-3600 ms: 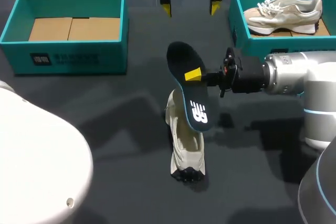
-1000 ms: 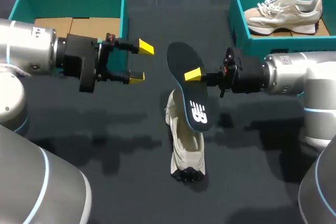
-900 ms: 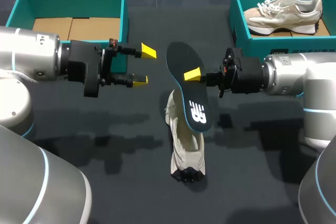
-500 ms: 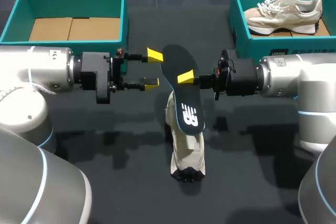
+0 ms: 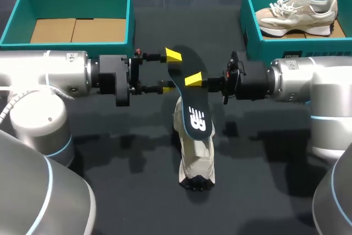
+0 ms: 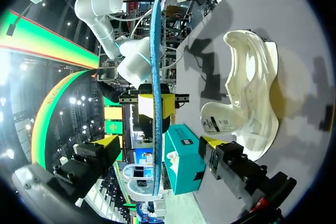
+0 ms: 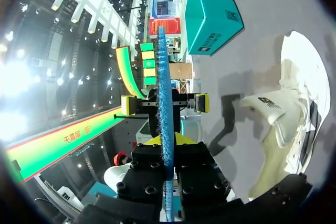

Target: Take the shoe out of the shoebox, open the shoe tongue, remove and reinsert the insole, then place the shoe into the shoebox

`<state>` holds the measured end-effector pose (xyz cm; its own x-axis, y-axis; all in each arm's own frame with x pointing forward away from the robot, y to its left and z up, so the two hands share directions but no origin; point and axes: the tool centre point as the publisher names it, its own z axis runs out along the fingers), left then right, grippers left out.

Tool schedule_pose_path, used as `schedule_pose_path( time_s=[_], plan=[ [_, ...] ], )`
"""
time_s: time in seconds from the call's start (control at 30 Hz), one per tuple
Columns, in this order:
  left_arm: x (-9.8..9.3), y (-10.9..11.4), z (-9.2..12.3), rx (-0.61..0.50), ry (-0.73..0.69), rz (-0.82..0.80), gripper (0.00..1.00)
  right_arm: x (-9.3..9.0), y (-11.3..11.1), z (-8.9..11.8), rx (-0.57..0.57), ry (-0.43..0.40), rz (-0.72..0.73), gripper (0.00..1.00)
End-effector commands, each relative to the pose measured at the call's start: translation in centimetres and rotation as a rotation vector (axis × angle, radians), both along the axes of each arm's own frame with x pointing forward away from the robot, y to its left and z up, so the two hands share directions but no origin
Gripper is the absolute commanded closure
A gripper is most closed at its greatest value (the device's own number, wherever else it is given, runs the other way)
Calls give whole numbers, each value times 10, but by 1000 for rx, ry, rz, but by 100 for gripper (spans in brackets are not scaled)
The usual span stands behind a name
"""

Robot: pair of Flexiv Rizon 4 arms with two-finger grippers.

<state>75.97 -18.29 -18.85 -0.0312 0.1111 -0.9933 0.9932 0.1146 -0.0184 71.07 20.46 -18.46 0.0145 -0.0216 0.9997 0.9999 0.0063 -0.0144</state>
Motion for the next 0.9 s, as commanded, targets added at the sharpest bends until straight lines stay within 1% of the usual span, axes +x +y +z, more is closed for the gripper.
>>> schedule_pose_path(
  time_s=[0.03, 0.17, 0.37, 0.43, 0.53, 0.6, 0.67, 0.8, 0.9],
  plan=[
    [-1, -12, -1, 9, 3, 18, 14, -1, 3, -5, 17, -9, -32, 100],
    [-4, -18, -1, 11, 8, 26, 27, 0, 1, -5, 21, -13, -46, 100],
    [-5, -23, -1, 16, 4, 27, 40, 2, -1, -7, 20, -14, -57, 100],
    [-5, -24, -2, 18, 1, 29, 51, 3, -1, -7, 19, -13, -56, 100],
    [-5, -25, -3, 23, -7, 39, 55, 3, -1, -7, 19, -13, -56, 100],
    [-5, -26, -4, 25, -10, 39, 60, 3, -1, -7, 19, -13, -56, 100],
    [-4, -26, -5, 27, -10, 41, 61, 3, -1, -7, 19, -13, -56, 100],
    [-1, -27, -7, 31, -7, 39, 67, 3, -1, -7, 19, -13, -56, 100],
    [0, -26, -7, 33, -9, 40, 66, 3, -1, -7, 19, -13, -56, 100]
  ],
)
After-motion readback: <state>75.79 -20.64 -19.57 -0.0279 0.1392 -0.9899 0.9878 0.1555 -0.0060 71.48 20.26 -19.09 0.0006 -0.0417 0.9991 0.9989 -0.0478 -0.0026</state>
